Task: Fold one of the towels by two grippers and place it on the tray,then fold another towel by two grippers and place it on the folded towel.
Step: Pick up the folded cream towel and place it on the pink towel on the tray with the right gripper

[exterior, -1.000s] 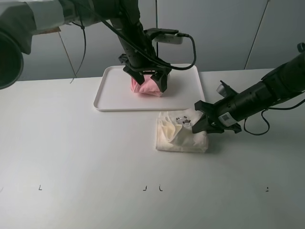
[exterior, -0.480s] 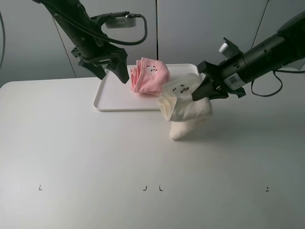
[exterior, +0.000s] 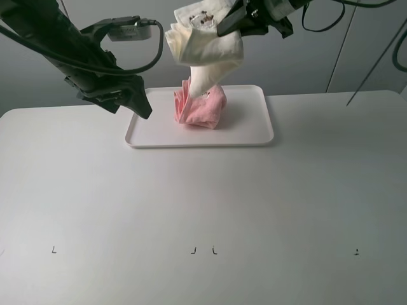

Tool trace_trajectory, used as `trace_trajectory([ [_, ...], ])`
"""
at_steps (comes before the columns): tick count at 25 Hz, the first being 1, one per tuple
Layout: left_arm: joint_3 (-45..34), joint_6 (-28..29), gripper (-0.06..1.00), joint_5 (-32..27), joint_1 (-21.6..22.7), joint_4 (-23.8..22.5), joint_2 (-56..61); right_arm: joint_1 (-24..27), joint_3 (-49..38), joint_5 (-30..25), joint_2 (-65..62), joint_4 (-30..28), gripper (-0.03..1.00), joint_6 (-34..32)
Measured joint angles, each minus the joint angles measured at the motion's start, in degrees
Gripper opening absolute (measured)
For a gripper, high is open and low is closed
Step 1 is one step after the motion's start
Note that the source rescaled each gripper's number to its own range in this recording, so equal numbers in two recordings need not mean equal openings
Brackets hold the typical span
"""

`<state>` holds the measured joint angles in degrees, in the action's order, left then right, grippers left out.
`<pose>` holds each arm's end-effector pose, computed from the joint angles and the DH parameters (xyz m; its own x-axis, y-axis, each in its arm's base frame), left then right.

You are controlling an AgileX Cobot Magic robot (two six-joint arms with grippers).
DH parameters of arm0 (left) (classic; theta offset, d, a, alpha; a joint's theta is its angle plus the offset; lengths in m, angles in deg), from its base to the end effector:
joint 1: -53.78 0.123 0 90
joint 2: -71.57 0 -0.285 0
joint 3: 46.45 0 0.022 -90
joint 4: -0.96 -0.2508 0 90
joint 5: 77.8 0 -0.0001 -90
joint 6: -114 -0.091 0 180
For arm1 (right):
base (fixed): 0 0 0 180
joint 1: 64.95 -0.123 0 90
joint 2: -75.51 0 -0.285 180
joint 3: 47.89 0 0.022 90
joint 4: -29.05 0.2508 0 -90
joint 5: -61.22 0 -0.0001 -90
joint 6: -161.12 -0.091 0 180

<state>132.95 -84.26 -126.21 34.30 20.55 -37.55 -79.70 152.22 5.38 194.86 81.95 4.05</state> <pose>0.3431 -0.1456 0.2476 -0.8247 0.3806 -0.4183 0.4906 0.8494 -0.1943 0.4042 0.1686 0.2998 -0.8693 -0.0454 -0.4922 -0.4000 0.6496 0.6465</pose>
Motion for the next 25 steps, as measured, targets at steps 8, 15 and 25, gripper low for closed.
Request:
trace_trajectory([
  [8, 0.00, -2.85, 0.98, 0.74, 0.00, 2.76, 0.00, -2.35, 21.23, -3.35, 16.57, 2.51, 0.08, -6.54],
  [15, 0.00, -3.77, 0.98, 0.99, 0.00, 2.76, 0.00, -2.23, 22.86, -0.92, 23.80, -1.58, 0.08, -7.29],
  [25, 0.00, -4.13, 0.98, 0.59, 0.00, 2.76, 0.00, -0.62, 22.86, 5.80, 30.09, -7.21, 0.08, -7.40],
])
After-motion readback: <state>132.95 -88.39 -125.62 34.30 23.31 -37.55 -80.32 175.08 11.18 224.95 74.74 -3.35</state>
